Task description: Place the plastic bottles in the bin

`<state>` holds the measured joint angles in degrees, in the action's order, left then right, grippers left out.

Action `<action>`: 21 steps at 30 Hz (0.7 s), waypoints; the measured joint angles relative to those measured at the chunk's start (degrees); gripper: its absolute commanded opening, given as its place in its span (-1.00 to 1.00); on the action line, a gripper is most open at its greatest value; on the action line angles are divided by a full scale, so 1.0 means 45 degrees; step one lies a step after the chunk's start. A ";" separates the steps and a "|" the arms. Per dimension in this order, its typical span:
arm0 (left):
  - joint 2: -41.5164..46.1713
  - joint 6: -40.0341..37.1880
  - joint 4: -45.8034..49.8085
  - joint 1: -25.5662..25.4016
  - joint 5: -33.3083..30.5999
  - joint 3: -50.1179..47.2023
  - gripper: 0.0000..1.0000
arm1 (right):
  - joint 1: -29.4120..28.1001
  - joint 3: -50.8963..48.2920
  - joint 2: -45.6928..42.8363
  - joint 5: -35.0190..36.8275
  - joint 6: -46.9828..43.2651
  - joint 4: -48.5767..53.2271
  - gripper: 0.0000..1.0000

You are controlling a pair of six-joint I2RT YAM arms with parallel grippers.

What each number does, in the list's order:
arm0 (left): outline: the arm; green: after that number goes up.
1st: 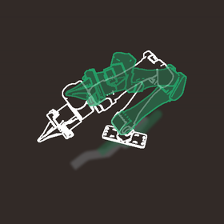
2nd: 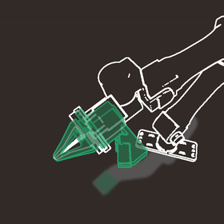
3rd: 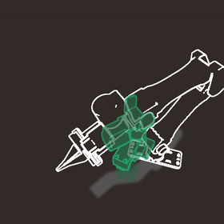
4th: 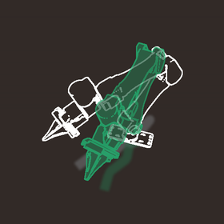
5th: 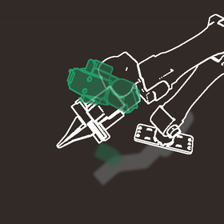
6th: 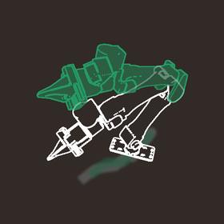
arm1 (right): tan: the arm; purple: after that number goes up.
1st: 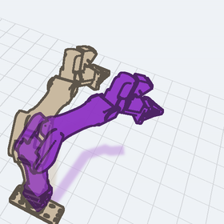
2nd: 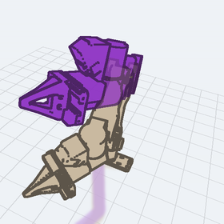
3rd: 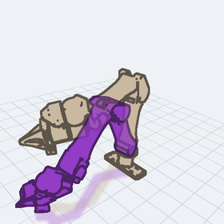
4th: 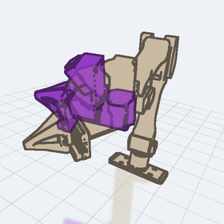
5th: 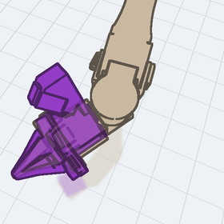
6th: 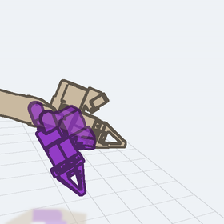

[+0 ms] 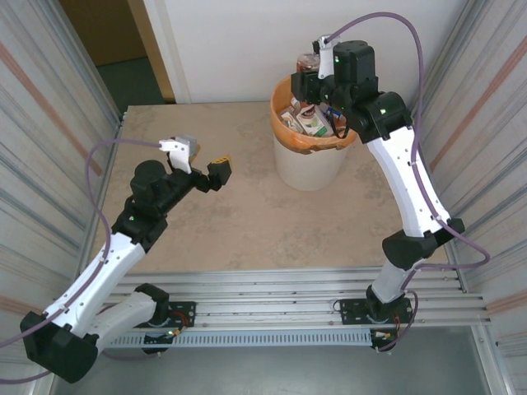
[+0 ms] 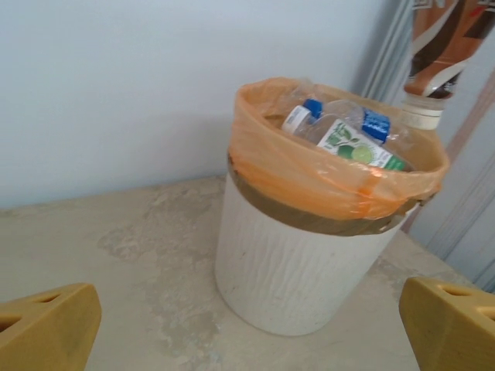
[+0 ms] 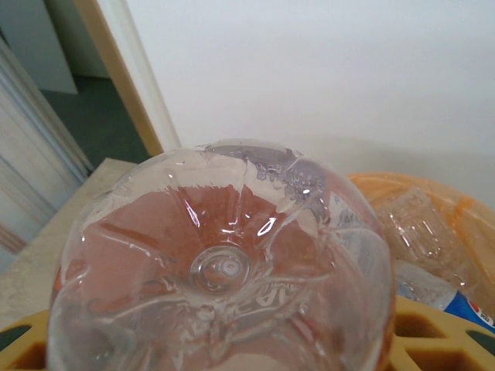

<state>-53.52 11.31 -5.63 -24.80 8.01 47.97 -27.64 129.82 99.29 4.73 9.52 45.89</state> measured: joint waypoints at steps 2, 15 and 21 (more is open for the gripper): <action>-0.0112 0.0151 0.0073 0.0155 -0.0097 0.0000 0.98 | 0.0087 0.0194 0.0330 0.0005 -0.0151 0.0180 -0.26; -0.0345 0.0544 0.0301 0.0359 -0.0112 0.0000 0.98 | 0.0160 0.2895 0.3235 0.0209 -0.0767 0.1972 -0.16; -0.0389 0.0597 0.0301 0.0442 -0.0078 0.0000 0.98 | 0.0121 0.2919 0.3633 0.0335 -0.0923 0.2603 -0.06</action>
<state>-55.27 14.00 -4.27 -22.81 7.66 47.97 -27.09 142.96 115.63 6.24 5.37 57.60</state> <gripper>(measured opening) 0.988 0.525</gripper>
